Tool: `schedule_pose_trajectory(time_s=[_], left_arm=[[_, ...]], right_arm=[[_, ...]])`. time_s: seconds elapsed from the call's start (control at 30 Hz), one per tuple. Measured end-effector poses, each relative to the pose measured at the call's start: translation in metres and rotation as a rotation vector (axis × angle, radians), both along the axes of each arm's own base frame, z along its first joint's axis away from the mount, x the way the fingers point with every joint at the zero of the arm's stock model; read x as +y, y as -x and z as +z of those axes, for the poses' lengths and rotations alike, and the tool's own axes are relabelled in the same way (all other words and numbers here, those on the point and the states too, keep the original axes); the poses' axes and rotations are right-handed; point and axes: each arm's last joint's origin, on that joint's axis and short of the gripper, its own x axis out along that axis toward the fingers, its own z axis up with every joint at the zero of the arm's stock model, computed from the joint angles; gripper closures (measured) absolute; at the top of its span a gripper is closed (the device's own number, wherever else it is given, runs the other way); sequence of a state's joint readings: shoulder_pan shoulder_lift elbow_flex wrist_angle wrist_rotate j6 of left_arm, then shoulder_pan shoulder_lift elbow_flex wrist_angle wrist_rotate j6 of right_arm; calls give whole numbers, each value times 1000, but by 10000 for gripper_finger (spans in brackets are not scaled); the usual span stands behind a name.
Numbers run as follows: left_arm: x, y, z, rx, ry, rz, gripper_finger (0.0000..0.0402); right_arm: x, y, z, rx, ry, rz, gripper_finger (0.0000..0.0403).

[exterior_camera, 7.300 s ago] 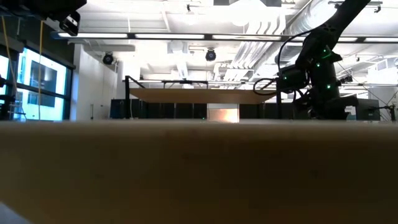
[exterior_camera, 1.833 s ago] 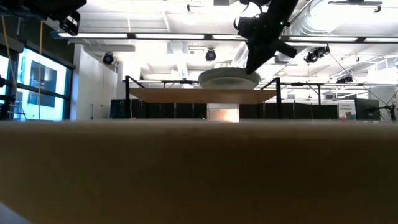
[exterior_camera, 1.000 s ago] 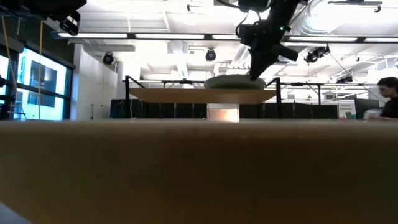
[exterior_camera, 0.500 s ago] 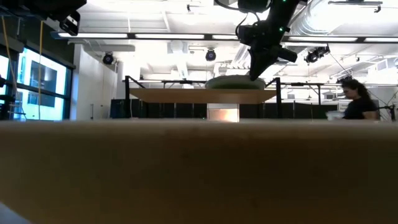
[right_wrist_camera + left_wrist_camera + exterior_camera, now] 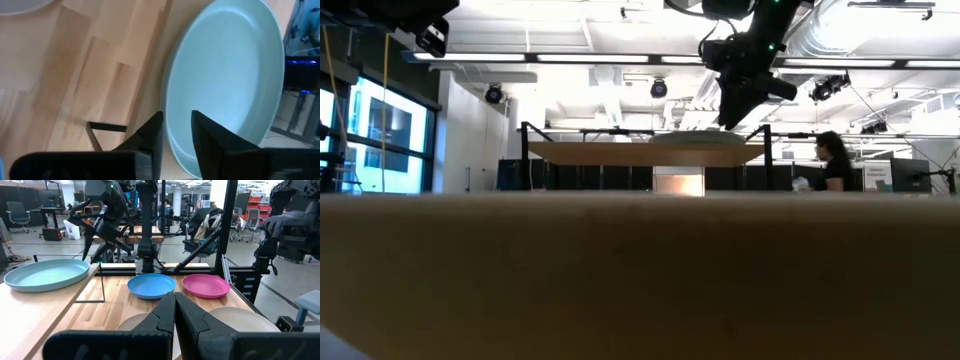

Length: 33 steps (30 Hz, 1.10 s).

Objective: Place and stack plates onto a shelf
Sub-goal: Put the light green plate onto the shelf, then stack the top light gray plate into the light green plate on the shelf

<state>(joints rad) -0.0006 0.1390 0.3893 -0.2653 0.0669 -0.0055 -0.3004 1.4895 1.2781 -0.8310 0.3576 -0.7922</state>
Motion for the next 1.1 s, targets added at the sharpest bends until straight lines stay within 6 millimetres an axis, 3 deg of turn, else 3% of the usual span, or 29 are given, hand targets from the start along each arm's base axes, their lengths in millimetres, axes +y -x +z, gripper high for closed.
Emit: schedule_pose_trajectory(time_s=[0.33, 0.63, 0.87, 1.1], left_arm=[[0, 0, 0, 0, 1, 0, 401], [0, 0, 0, 0, 1, 0, 401], [0, 0, 0, 0, 1, 0, 401], [0, 0, 0, 0, 1, 0, 401]], right_arm=[[8, -6, 16, -68, 65, -4, 318], [46, -12, 31, -128, -111, 85, 318], [89, -14, 17, -111, -293, 204, 318], [123, -16, -5, -125, -320, 303, 318]])
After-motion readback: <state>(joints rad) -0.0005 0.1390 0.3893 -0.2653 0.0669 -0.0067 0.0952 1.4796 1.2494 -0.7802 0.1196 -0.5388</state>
